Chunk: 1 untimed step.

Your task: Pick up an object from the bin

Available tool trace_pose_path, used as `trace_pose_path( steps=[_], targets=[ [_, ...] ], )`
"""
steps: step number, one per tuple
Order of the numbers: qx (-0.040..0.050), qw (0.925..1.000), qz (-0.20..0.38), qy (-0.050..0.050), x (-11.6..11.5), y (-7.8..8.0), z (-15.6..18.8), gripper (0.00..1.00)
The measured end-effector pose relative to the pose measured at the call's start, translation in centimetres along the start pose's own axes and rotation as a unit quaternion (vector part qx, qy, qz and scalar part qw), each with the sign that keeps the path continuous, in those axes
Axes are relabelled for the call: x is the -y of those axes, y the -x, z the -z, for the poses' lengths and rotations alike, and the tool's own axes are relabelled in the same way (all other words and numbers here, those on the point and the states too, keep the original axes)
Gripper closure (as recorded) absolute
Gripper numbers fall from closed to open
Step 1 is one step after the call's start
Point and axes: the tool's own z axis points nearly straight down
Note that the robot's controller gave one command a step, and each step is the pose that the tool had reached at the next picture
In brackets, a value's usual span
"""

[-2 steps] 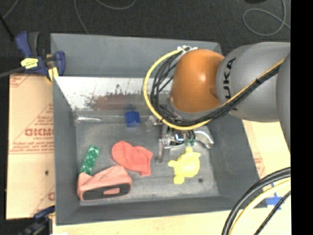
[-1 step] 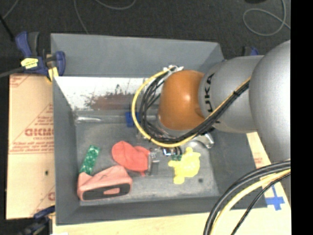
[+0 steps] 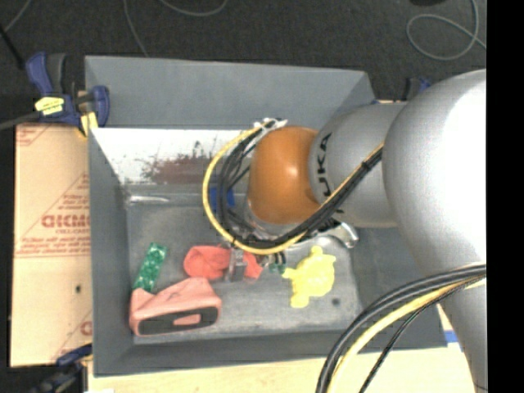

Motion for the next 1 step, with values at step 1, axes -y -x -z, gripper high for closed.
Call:
trace_pose_path(
  steps=[1],
  targets=[
    [0.0, 1.0, 0.0, 0.0, 0.0, 0.0, 0.0, 1.0]
  ],
)
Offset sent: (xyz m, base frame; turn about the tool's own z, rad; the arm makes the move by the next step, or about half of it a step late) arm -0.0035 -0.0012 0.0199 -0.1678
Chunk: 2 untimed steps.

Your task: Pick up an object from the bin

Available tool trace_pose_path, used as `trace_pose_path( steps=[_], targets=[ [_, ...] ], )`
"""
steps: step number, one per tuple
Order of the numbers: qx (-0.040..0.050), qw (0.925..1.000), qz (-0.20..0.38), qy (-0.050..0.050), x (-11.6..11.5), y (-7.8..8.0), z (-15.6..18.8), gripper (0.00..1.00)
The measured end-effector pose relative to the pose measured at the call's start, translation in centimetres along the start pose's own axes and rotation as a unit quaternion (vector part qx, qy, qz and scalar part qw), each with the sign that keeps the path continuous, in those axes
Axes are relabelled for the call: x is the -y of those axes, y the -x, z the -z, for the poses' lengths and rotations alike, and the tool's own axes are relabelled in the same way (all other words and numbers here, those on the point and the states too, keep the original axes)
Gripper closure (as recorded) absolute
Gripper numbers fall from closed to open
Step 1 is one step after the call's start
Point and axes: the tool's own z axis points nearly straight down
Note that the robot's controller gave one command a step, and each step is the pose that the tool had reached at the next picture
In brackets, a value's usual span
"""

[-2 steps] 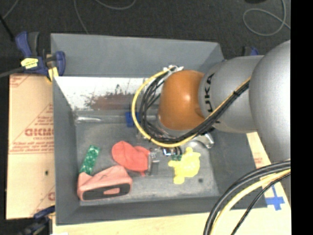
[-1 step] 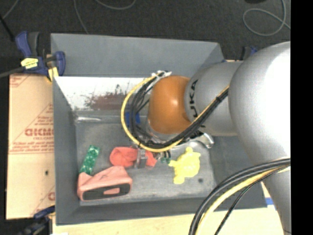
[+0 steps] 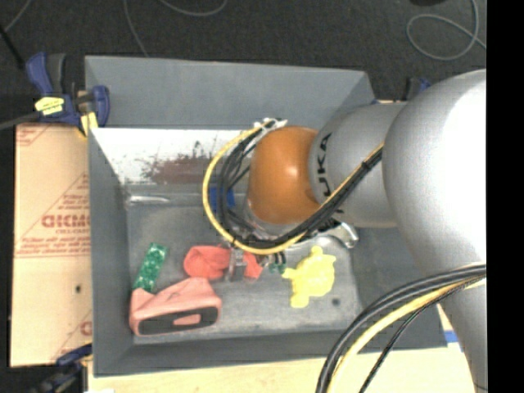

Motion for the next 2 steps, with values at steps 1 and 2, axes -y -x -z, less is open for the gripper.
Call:
trace_pose_path(
  steps=[1, 2],
  targets=[
    [0.0004, 0.9997, 0.026, 0.0, 0.0, -0.1, 0.5, 1.0],
    [0.0016, 0.9998, -0.018, 0.0, 0.0, -0.2, 12.9, 1.0]
  ],
)
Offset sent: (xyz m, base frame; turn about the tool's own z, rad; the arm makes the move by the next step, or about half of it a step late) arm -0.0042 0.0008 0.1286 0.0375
